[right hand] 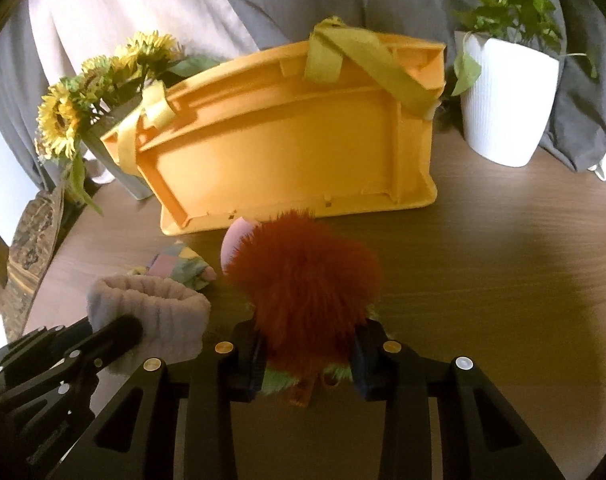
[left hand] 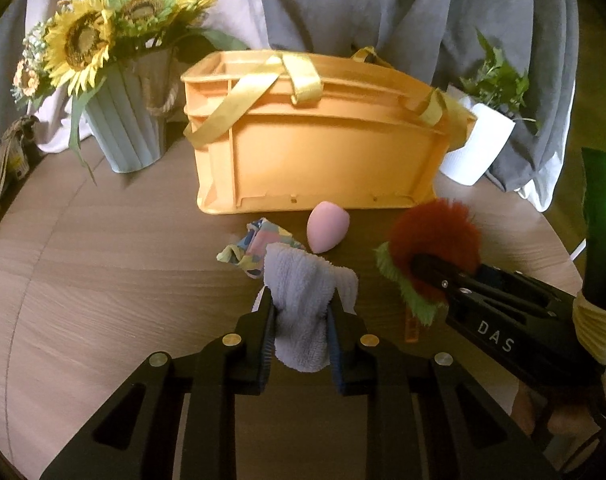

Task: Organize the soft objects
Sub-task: 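Lift and carry the lavender towel and red pompom plush over the crate with both tools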

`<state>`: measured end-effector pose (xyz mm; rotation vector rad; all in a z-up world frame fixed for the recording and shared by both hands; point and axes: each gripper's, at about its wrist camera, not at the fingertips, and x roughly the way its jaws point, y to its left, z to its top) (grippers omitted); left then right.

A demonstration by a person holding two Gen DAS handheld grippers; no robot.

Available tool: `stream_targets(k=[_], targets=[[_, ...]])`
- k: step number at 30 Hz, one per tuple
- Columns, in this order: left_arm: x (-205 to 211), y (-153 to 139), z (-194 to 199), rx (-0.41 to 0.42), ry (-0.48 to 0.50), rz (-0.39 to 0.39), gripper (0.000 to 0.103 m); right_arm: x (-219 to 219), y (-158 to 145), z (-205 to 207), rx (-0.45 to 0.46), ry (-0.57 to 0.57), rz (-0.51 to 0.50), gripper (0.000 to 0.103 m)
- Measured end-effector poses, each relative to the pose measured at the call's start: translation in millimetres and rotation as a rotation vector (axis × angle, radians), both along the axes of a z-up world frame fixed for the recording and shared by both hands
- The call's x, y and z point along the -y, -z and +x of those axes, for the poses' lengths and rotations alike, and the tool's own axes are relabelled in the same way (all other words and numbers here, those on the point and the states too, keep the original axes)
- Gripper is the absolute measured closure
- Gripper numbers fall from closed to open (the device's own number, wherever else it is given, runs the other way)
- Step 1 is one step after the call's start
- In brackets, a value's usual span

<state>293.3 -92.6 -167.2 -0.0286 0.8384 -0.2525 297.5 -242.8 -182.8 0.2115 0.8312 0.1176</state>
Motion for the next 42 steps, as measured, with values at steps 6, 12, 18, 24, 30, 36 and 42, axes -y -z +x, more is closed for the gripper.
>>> stream_targets(k=[6,12,18,24,30,36,42], targets=[[-2,-19,-10,0.041,0.004,-0.009,0.080,1,-19,-16,0.034,0.015,0.008,0.068],[-5,-40,-17,0.089,0.010,-0.007,0.080,2,-42,-30,0.075,0.032,0.013,0.068],[-8,-64,-23,0.152,0.017,-0.006,0.080,1,-65,-39,0.124,0.042,0.016,0.068],[-11,-87,-29,0.216,0.023,-0.009,0.080,2,-93,-48,0.186,0.056,0.021,0.068],[-17,-106,-32,0.270,0.024,-0.018,0.080,-2,-114,-51,0.236,0.064,0.019,0.068],[-21,-124,-33,0.322,0.021,-0.030,0.080,-8,-133,-54,0.284,0.072,0.018,0.068],[-25,-138,-31,0.373,0.024,-0.038,0.080,-11,-149,-55,0.329,0.081,0.017,0.068]])
